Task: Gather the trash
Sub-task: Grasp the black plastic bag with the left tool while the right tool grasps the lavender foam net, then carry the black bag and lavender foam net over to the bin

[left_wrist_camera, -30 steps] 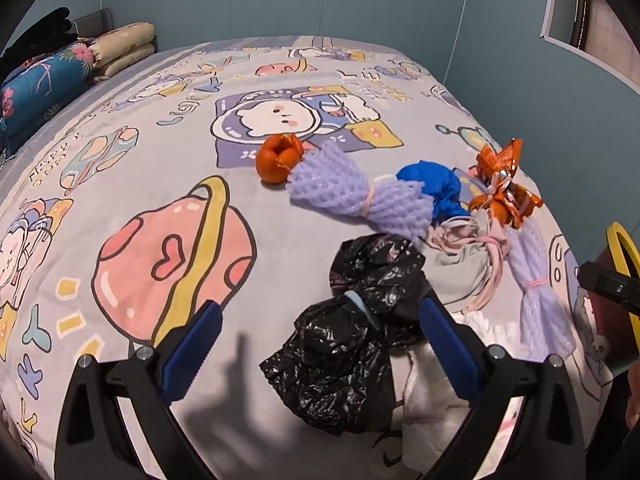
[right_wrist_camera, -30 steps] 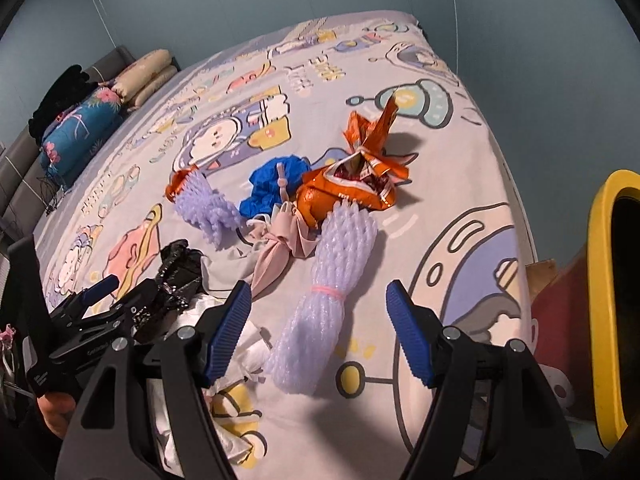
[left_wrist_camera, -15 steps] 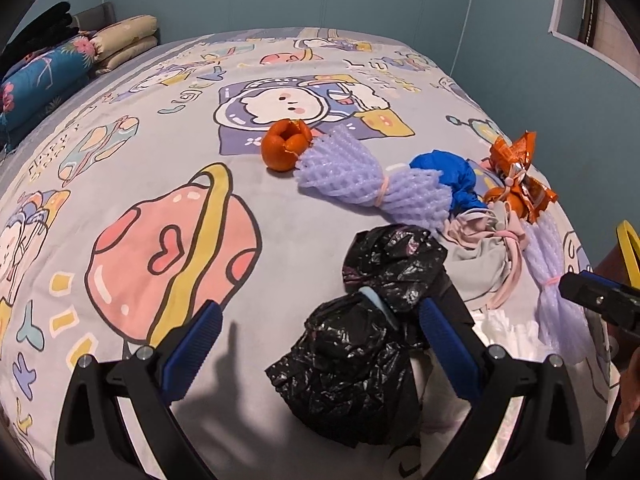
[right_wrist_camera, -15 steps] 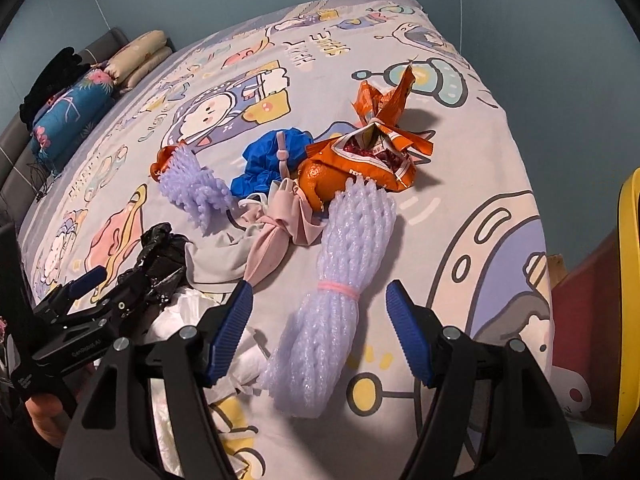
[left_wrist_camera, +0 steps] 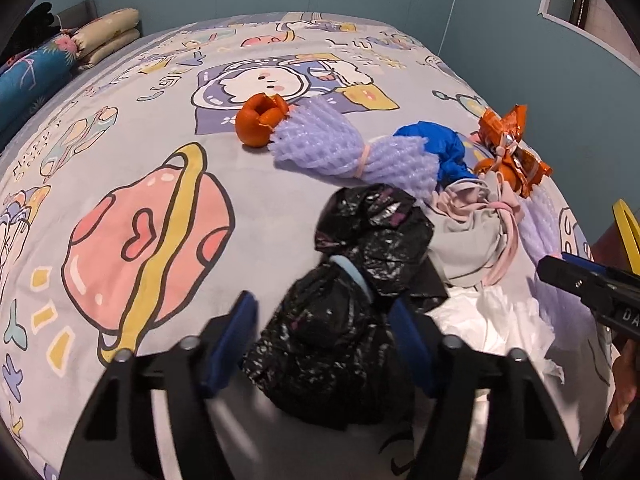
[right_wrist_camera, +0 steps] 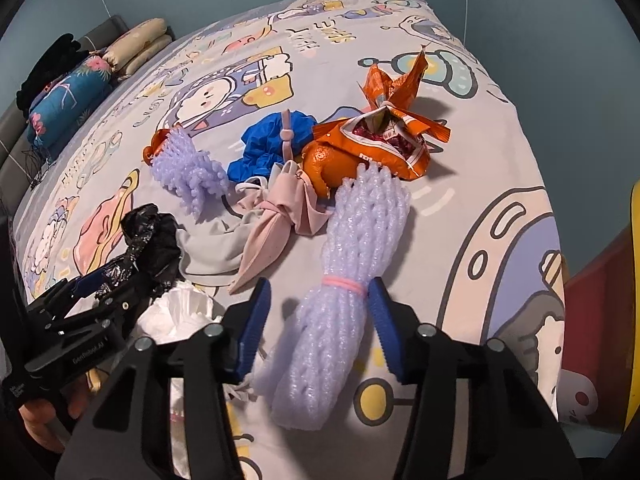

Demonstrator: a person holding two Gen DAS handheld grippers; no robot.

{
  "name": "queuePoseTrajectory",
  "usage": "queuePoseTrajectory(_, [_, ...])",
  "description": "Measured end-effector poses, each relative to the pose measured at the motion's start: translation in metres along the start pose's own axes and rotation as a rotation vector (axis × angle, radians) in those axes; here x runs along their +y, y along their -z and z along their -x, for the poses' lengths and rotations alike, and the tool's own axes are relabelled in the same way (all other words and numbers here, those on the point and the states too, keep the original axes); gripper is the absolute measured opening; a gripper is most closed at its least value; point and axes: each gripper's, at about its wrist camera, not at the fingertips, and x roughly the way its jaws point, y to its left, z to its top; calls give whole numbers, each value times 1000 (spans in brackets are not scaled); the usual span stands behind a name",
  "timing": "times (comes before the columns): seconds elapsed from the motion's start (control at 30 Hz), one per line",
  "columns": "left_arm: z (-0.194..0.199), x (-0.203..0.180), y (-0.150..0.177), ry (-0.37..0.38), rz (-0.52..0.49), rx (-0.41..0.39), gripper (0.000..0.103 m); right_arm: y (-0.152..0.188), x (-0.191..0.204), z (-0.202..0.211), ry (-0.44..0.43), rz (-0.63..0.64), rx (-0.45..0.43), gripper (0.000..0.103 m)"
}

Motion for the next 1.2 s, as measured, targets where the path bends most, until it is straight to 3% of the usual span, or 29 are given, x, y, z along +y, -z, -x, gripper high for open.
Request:
queuePoseTrajectory(0.2, [0, -3, 0, 2, -16, 0, 42, 1, -1, -2, 12, 5, 2, 29])
queuePoseTrajectory(0.43, [8, 3, 0, 38, 16, -13, 33, 1, 1, 11, 3, 22, -47, 26])
queuePoseTrajectory(0.93, [7, 3, 1, 24, 3, -23, 21, 4, 0, 18, -6, 23, -64, 22])
queuePoseTrajectory(1.2, [24, 12, -2, 65, 58, -59, 19, 3, 1, 41, -9, 40, -154, 20])
